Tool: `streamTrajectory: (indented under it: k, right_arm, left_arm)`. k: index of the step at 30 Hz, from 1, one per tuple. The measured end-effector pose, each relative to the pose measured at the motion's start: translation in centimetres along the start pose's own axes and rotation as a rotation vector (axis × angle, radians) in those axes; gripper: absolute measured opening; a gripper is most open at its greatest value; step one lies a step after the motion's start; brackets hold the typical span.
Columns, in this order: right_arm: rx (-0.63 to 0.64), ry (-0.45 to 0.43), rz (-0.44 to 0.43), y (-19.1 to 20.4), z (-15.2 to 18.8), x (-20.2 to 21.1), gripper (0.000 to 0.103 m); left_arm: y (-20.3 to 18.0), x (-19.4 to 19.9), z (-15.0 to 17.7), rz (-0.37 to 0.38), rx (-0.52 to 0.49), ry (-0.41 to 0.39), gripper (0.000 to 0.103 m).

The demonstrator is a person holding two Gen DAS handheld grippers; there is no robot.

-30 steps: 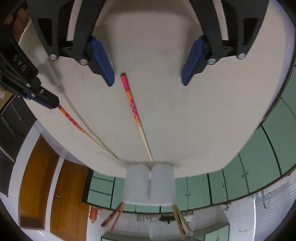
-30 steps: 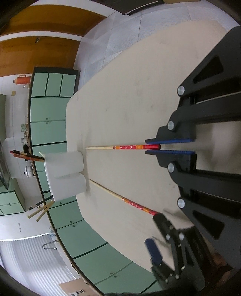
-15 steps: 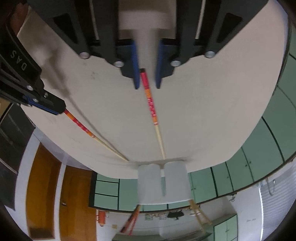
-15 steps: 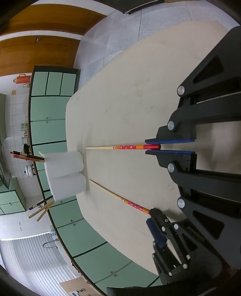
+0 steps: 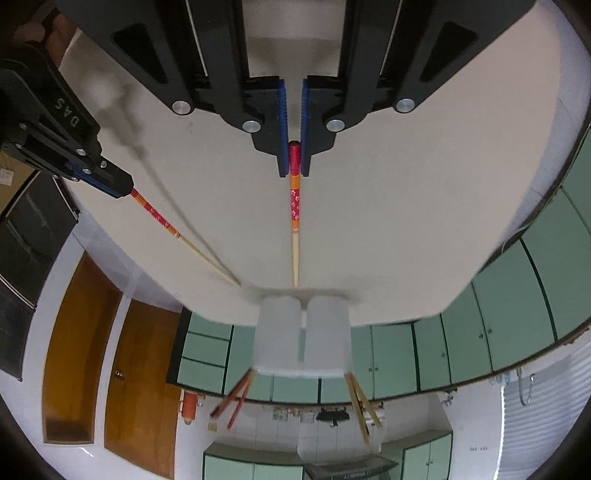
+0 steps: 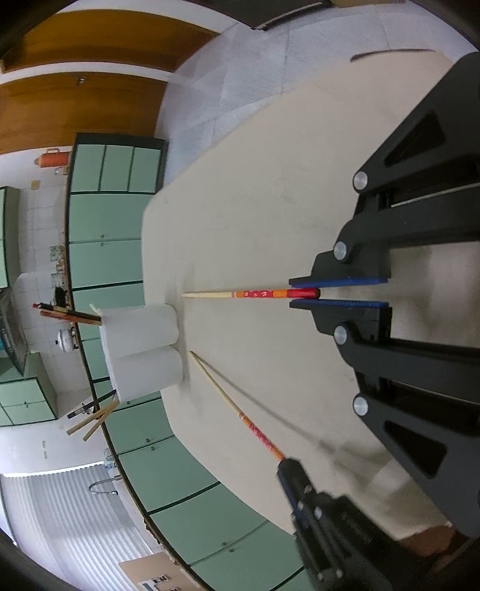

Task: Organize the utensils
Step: 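Lift both red-patterned chopsticks and lower them into the white holder with both tools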

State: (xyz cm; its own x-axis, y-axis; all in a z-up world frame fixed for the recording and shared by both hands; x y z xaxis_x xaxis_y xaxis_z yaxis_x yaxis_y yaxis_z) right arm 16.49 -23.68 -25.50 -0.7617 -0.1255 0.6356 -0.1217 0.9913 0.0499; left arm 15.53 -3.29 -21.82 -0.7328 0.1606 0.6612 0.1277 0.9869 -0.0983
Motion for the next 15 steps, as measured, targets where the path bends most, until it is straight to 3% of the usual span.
streamTrajectory:
  k: [7, 15]
  right_arm:
    - [0.013, -0.063, -0.010, -0.3, -3.0, 2.1, 0.005]
    - [0.054, -0.196, -0.036, -0.5, -9.2, 6.1, 0.005]
  left_arm:
    - [-0.2, 3.4, -3.6, 0.013, -0.006, -0.089, 0.006]
    - [-1.1, 6.5, -8.8, 0.052, -0.022, -0.185, 0.006]
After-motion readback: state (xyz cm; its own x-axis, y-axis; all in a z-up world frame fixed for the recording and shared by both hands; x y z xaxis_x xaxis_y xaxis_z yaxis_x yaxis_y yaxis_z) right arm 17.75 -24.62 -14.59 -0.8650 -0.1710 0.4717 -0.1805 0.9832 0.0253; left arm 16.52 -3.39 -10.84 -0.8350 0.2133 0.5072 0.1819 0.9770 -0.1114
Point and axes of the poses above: each gripper's, at about its wrist camera, not at the fingertips, and x roughly against the way its jaws point, y to its left, z to its underside, the point moved 7 cm from there along -x, roughly the way its jaws point, and after that the axes turned 4 degrees about x, right-handed, at the moved point
